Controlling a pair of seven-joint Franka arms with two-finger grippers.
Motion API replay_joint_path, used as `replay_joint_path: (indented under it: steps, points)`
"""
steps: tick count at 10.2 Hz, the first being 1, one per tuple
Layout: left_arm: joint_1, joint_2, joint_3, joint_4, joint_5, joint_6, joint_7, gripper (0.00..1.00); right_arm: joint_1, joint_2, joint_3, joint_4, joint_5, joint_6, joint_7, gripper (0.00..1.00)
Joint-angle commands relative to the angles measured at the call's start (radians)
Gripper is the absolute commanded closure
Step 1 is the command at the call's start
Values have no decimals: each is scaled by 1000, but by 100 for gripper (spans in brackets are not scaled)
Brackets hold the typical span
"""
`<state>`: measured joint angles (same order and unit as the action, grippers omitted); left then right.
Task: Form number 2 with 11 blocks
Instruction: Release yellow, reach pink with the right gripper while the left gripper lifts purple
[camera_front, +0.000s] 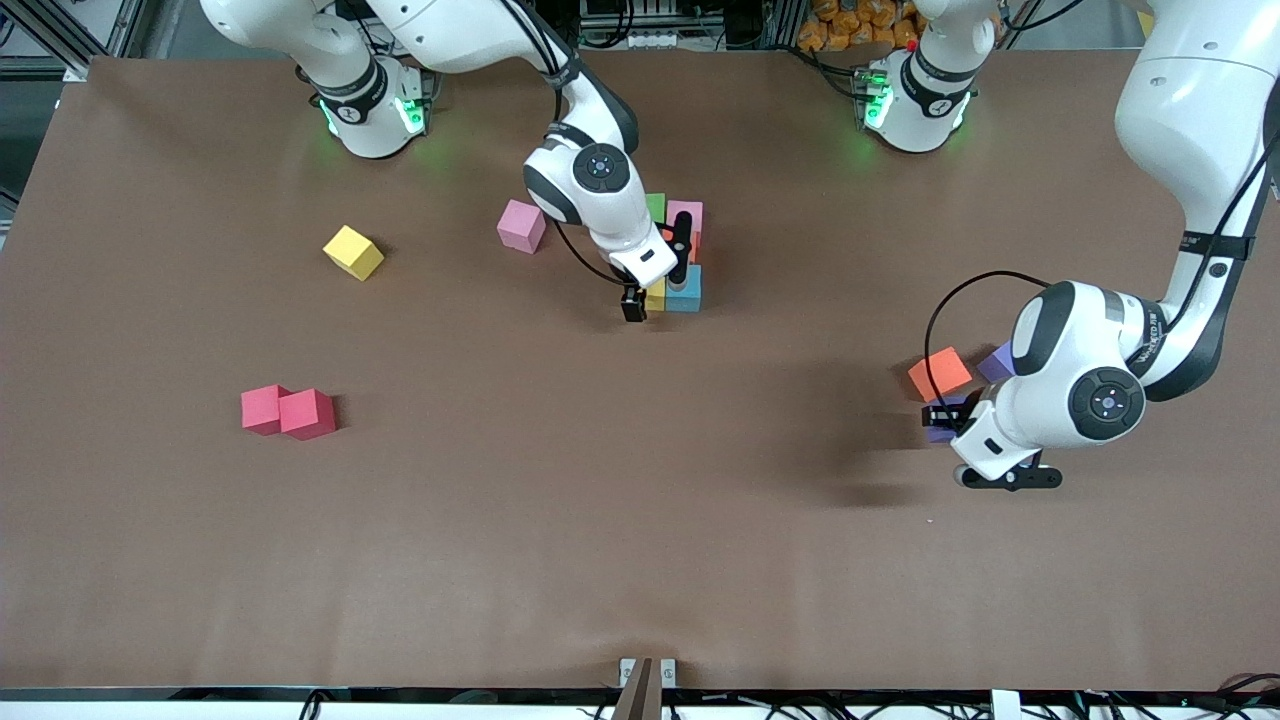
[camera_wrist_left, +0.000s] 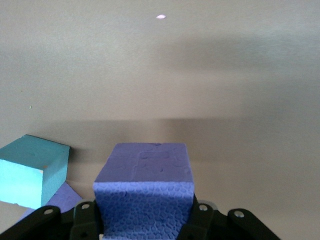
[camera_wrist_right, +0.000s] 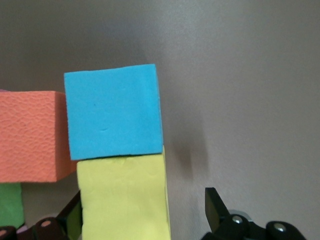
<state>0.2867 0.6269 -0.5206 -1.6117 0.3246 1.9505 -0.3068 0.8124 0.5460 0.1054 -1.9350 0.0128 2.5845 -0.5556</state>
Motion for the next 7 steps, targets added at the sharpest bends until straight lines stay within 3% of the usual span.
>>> replay_joint_path:
  steps: [1,4,7]
  points:
    - [-41,-35,-10,18,1,-53,-24,100,-21,-72,13,-10,1,-98,11,0]
    - [-77,-58,-54,18,-73,-70,-312,100,-50,-142,10,-13,85,-245,9,0]
    - [-70,-59,-137,22,-124,-68,-649,100,-276,-218,7,-4,98,-446,-6,0]
